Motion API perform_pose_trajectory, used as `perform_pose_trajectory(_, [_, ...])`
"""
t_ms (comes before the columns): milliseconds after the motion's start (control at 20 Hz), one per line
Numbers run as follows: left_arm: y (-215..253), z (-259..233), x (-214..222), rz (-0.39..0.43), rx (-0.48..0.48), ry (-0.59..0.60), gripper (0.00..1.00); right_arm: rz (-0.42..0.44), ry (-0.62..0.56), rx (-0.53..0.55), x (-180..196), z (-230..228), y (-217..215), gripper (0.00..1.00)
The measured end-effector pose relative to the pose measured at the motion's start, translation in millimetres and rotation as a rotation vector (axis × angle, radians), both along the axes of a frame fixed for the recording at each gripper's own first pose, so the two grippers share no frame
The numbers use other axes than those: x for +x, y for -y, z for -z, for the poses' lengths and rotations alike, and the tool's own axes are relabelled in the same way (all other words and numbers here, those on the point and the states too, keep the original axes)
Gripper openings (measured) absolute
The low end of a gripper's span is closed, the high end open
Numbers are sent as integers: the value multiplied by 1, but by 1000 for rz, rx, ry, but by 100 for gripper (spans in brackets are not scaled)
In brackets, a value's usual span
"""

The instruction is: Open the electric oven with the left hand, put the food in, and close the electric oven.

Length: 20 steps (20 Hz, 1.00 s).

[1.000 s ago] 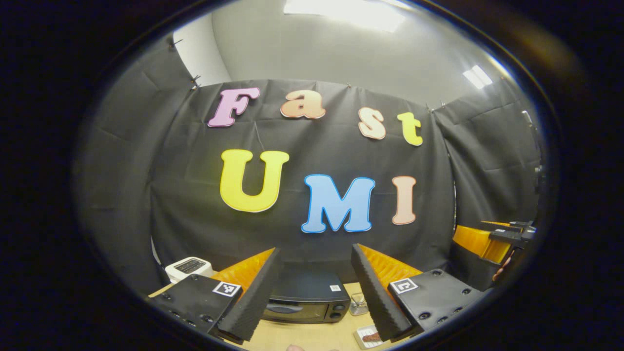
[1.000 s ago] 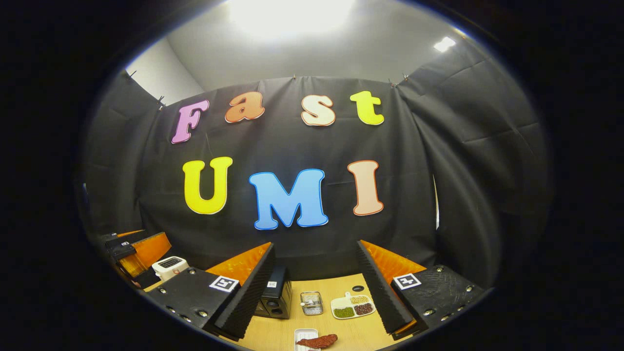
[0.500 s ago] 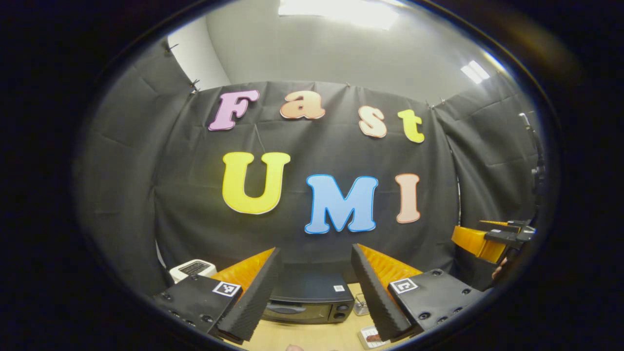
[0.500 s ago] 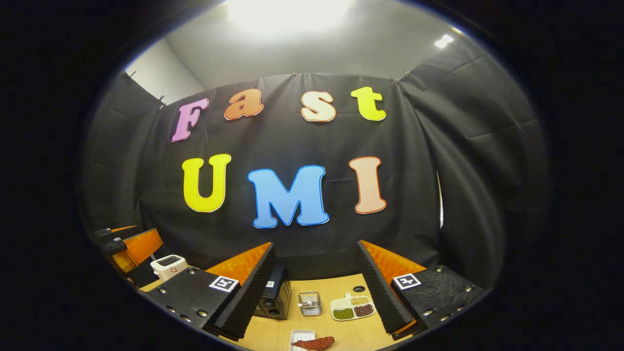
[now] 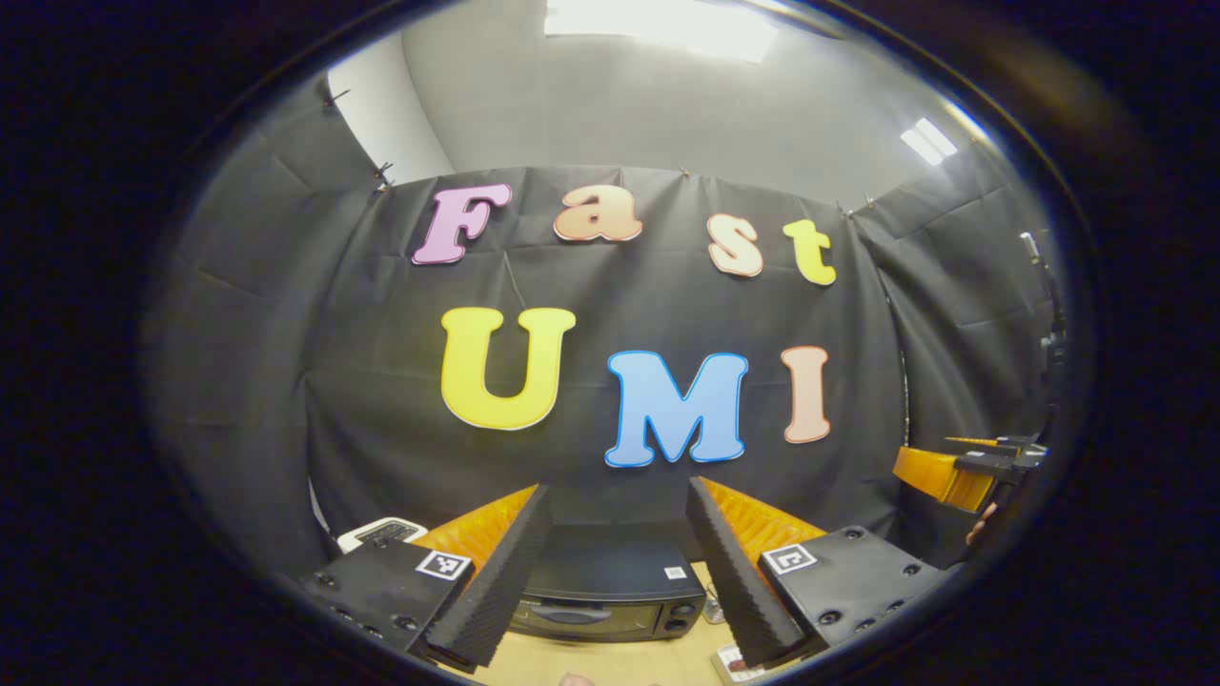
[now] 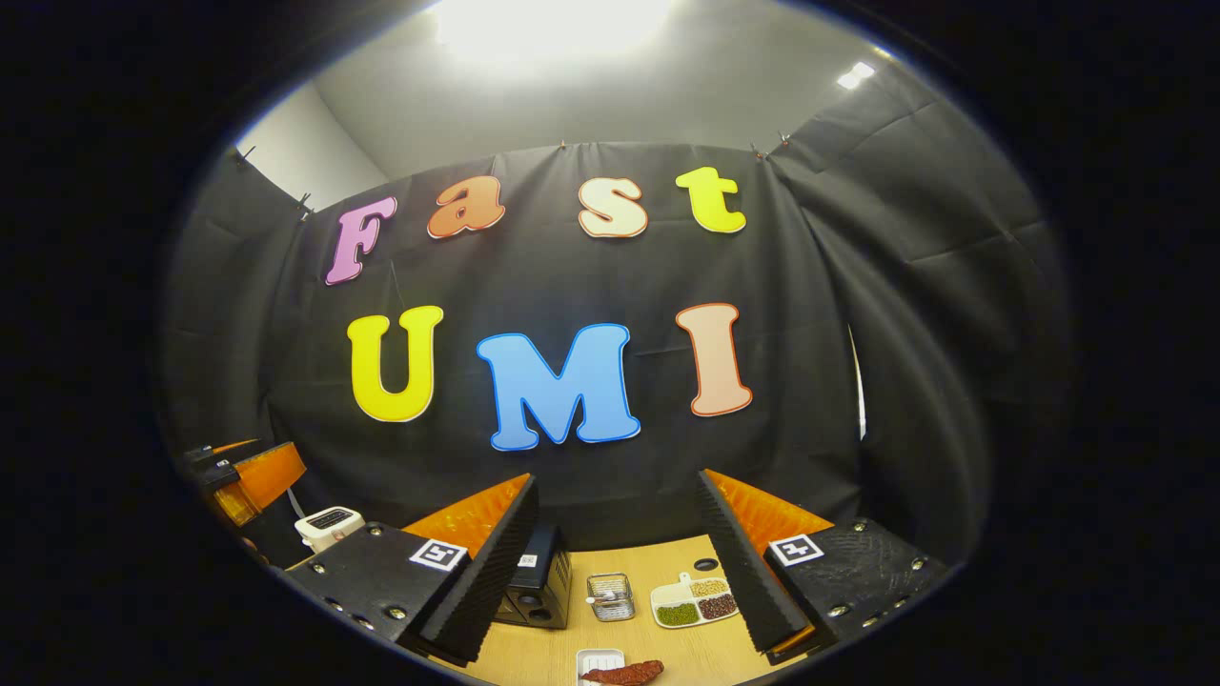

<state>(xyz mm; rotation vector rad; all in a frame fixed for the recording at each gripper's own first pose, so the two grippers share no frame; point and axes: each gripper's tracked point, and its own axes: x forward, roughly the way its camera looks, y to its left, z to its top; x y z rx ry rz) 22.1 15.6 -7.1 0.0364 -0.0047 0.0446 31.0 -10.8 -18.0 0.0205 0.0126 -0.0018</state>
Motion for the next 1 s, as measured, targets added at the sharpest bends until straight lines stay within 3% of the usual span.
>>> perform_pose_trajectory(300, [-20, 78, 39, 13, -49, -156, 100, 6, -37, -18, 6, 18, -7, 99])
perform_pose_trajectory(650, [-49, 222, 89, -5, -22, -468, 96, 16, -90, -42, 19, 42, -5, 99])
perform_pose_trajectory(700, [-53, 233, 92, -12, -26, -491, 100, 19, -99, -48, 21, 46, -3, 99])
perform_pose_trajectory(800, [-60, 253, 105, -19, -24, -519, 92, 26, -114, -58, 26, 52, -1, 99])
perform_pose_trajectory(850, [-63, 262, 112, -22, -23, -533, 96, 31, -119, -62, 28, 53, 1, 99])
perform_pose_trajectory(1000, [-69, 289, 129, -29, -32, -579, 96, 48, -130, -65, 33, 57, 6, 100])
